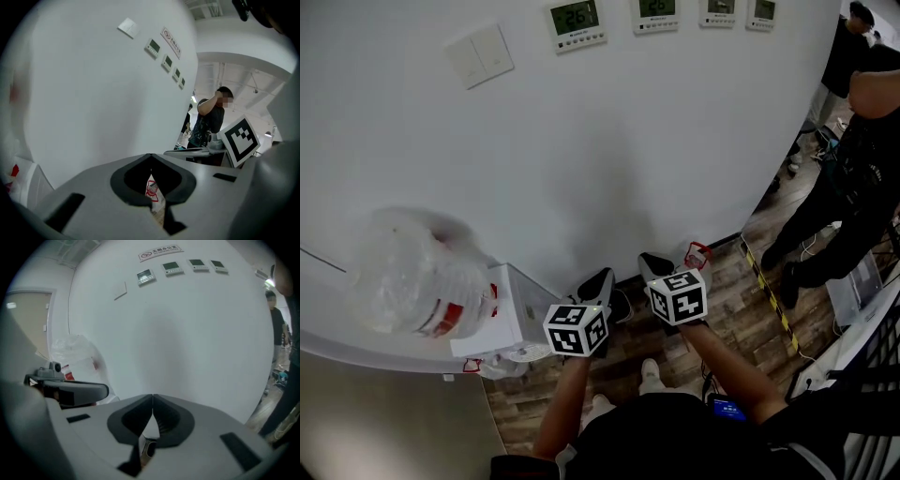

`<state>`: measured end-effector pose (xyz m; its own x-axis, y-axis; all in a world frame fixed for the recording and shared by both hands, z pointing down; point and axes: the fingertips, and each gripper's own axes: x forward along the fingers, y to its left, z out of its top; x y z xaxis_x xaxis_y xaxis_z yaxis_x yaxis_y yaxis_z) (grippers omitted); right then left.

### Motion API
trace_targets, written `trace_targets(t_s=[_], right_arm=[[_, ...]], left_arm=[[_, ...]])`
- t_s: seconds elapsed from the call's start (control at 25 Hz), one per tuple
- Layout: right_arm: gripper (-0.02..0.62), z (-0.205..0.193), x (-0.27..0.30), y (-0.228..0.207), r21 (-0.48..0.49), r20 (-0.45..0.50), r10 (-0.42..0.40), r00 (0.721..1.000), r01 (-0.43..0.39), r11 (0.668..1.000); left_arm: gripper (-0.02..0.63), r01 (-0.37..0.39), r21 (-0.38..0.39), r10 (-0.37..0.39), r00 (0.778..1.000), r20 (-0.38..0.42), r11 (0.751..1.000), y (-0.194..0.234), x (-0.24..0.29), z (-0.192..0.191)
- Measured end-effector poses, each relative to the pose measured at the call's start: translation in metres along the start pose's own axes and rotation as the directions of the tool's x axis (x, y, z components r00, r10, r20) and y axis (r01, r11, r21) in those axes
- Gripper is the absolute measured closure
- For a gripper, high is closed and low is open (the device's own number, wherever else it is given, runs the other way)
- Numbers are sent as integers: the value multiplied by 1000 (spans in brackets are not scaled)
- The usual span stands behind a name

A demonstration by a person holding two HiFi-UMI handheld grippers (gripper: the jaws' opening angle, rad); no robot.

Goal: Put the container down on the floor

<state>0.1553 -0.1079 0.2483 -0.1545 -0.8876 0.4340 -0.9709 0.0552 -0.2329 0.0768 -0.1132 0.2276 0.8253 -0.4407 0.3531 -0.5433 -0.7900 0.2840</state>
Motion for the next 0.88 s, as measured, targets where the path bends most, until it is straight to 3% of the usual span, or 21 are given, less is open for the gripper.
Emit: trace_targets(t_s=[0.6,0.88], right_arm=[[565,24,-44,102,-41,124,-79,989,85,996],[565,25,-62,151,-40,186,-126,974,136,990]], left_arm=[[592,76,30,-78,993,93,997,12,-109,23],[592,111,87,-122,983,137,990,20,-162,31]])
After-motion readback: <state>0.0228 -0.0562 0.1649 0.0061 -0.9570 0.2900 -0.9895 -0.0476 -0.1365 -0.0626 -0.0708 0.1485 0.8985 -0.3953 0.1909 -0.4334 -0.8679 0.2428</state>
